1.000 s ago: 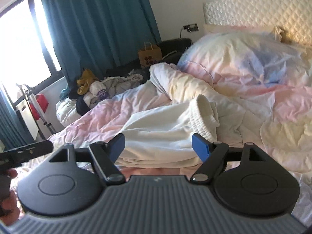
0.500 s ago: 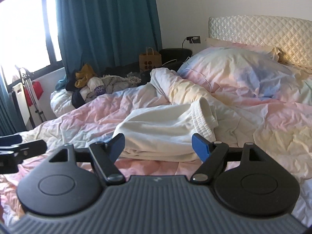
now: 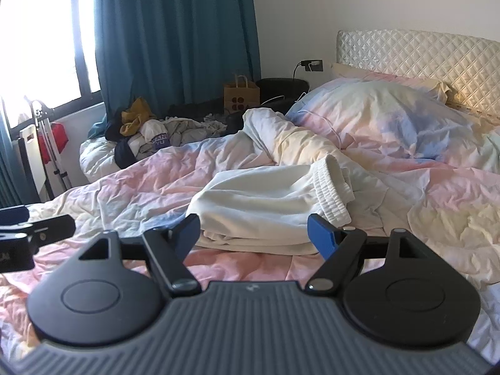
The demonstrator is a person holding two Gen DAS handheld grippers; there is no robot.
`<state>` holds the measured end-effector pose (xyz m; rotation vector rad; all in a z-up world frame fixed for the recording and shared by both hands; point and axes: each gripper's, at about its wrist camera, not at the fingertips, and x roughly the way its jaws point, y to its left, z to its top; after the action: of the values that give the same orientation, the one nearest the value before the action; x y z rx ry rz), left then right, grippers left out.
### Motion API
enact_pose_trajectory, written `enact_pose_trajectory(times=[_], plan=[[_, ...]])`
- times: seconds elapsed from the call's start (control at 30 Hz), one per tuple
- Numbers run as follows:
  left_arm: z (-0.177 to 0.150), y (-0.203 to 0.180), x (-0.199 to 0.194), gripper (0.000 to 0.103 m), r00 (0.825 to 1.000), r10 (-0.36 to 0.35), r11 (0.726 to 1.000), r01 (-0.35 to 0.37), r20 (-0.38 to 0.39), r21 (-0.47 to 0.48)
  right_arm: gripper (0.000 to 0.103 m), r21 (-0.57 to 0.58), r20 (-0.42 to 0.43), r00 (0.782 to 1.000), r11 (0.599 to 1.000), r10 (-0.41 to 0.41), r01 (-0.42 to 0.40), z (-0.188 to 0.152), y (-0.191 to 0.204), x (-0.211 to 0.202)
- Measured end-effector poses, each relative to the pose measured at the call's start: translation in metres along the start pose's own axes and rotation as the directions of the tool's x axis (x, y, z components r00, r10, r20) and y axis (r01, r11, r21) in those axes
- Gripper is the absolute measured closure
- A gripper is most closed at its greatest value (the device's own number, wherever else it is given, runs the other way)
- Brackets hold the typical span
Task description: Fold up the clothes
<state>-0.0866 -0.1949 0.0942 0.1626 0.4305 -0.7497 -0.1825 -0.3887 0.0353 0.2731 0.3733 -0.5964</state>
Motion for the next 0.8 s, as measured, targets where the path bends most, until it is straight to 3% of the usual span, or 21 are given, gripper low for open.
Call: enact_pose_trajectory(times=[0.03, 0.8], plan=[[-0.0001, 0.0008, 0.0003, 0.000, 1.000, 0.000, 1.000, 0.000, -0.005, -0.005, 0.026, -0.001, 0.000, 1.000, 1.000, -0.001, 0.001, -0.0003, 0.0008, -0.0005], [-0.0015, 0.0004, 0.0024, 0.000, 1.000, -0.007, 1.000, 0.007, -0.016, -0.014, 0.026, -0.005, -0.020, 1.000, 1.000, -0.012, 0.012, -0.0046, 0.0003, -0.0004]])
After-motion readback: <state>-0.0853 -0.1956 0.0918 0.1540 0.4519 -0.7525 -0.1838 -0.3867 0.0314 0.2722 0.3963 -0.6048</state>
